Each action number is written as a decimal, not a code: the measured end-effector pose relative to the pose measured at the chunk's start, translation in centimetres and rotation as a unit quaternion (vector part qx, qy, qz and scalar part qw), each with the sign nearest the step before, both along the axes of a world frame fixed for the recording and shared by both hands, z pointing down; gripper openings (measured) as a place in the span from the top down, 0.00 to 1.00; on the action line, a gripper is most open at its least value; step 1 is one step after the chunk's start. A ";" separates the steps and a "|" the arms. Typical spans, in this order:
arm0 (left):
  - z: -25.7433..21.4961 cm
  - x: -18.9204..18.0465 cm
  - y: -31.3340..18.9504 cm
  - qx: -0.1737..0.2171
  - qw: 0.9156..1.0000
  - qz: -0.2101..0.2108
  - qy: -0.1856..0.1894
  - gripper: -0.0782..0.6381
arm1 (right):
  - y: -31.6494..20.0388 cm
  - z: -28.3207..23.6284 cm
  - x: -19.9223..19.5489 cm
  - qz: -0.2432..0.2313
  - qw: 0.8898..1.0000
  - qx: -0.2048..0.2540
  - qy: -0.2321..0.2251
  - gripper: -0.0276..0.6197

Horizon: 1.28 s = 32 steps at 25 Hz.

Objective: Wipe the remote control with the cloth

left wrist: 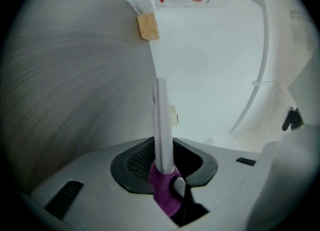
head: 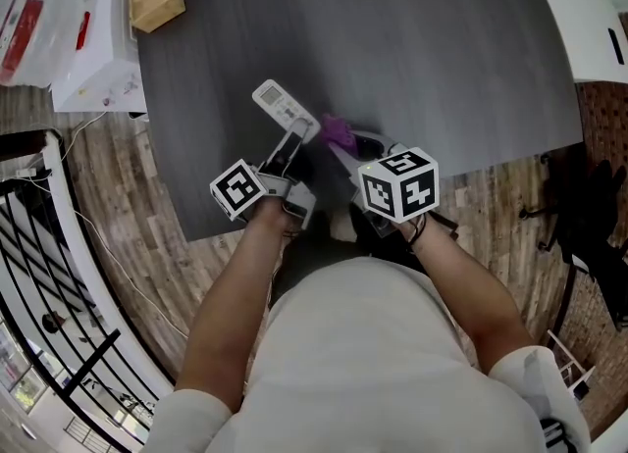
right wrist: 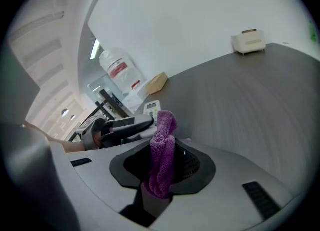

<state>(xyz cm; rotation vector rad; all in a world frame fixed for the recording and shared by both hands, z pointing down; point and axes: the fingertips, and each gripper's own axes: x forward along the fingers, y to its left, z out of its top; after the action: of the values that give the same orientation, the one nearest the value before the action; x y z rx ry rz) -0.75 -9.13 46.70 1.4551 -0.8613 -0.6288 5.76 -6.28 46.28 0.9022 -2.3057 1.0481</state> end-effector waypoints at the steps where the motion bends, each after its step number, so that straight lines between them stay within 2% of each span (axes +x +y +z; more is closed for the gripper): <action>1: 0.1 0.3 0.1 -0.001 1.000 0.001 -0.005 0.74 | 0.2 -0.1 -0.5 -0.006 1.000 0.002 -0.002 0.80; 6: 0.9 0.9 0.4 -0.019 1.000 0.000 -0.019 0.74 | 1.7 -0.2 -2.2 -0.047 0.999 0.005 -0.005 0.80; 11: 1.2 1.4 0.8 -0.020 0.999 0.018 -0.022 0.75 | 3.2 -0.1 -2.9 -0.101 0.995 0.018 0.001 0.80; 16: 1.6 1.8 1.3 -0.031 0.999 0.039 -0.006 0.75 | 4.4 -0.2 -3.2 -0.172 0.985 0.019 -0.006 0.80; 20: 2.3 1.7 2.0 -0.036 0.997 0.066 -0.023 0.75 | 5.4 -0.7 -3.2 -0.204 0.979 0.014 -0.023 0.80; 23: 2.9 1.2 2.8 -0.044 0.993 0.092 -0.051 0.74 | 5.7 -1.4 -2.7 -0.208 0.978 0.017 -0.030 0.80; 26: 3.3 1.1 3.9 -0.056 0.989 0.122 -0.061 0.74 | 4.9 -1.5 -1.6 -0.195 0.980 0.020 -0.025 0.80; 30: 4.5 1.2 5.9 -0.087 0.981 0.161 -0.064 0.74 | 2.8 -0.7 0.5 -0.156 0.988 0.016 0.002 0.80; 32: 5.2 1.1 6.7 -0.103 0.974 0.183 -0.084 0.74 | 1.4 -0.1 1.7 -0.130 0.991 0.015 0.023 0.80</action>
<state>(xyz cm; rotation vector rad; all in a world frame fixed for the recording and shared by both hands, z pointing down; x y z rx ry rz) 0.33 -2.40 51.94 1.4411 -0.7363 -0.1364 7.46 -4.88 46.23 0.6089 -2.3295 0.8748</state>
